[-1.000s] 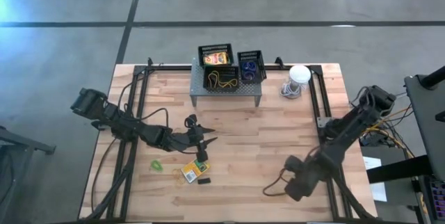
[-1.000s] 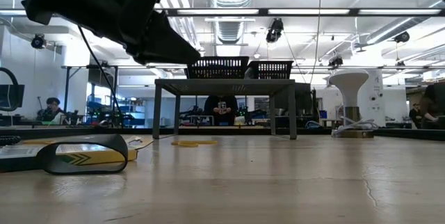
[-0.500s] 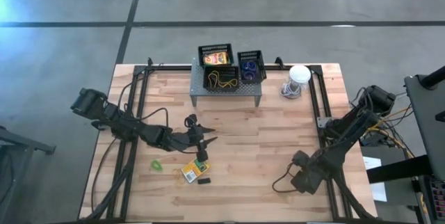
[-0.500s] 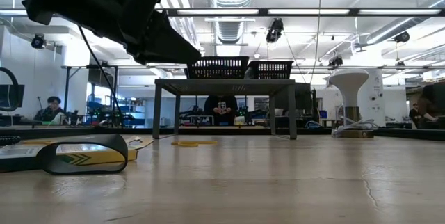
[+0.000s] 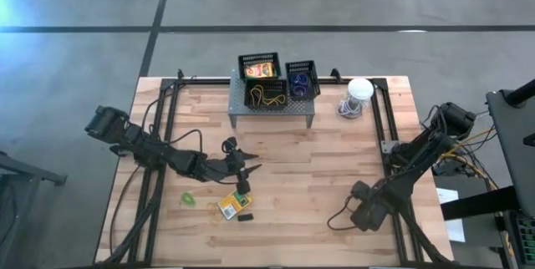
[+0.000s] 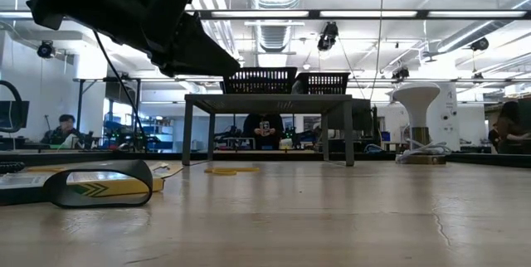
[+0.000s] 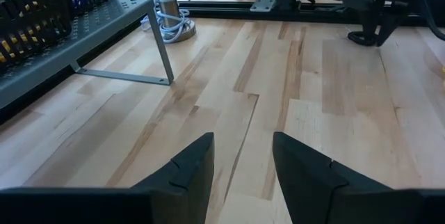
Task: Pick & Place Office Desk Supplies
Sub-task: Put the black spring keychain into the right black bin
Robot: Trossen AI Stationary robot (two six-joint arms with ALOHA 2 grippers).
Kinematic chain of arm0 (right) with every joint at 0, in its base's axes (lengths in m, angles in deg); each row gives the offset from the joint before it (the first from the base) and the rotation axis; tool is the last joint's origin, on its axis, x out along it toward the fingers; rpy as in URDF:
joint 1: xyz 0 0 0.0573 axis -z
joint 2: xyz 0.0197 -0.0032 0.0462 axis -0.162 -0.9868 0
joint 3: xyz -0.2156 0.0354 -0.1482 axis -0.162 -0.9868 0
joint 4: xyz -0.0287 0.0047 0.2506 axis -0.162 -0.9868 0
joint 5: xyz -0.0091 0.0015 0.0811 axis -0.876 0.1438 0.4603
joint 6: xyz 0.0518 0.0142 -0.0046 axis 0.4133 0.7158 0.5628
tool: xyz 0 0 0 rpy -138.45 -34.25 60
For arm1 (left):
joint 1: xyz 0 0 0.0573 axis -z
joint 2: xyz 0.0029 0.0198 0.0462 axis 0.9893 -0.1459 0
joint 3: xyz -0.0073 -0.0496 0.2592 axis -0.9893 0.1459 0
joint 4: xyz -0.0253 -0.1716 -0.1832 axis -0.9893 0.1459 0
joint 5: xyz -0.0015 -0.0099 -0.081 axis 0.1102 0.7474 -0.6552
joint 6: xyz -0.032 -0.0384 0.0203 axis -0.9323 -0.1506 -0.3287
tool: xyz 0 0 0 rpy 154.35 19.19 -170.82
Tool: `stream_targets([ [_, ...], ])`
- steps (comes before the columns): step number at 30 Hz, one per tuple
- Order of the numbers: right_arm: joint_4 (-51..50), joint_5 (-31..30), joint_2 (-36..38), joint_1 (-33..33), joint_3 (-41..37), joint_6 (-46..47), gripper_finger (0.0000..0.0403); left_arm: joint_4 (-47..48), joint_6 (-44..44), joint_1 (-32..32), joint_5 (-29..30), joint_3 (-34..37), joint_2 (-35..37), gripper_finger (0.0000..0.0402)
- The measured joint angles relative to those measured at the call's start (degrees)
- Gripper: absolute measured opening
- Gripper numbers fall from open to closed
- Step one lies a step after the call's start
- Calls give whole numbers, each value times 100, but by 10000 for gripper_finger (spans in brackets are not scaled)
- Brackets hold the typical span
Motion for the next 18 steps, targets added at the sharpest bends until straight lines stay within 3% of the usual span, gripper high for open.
stream_targets([
  [3, 186, -96, 0, -2, -4, -253, 48, 2, 0, 0, 0, 0, 0, 149],
  [6, 678, -651, 0, -2, -4, -674, 18, 0, 0, 0, 0, 0, 0, 149],
  [12, 1620, -2756, 15, 256, 284, -2099, 16, -2, 0, -14, 0, 0, 0, 149],
  [15, 2036, -3811, 22, 566, 513, -3271, 15, -27, 0, -26, 2, 0, 0, 149],
  [18, 2533, -4433, 33, 1045, 758, -4636, 15, -61, 0, -35, 0, 0, 0, 149],
])
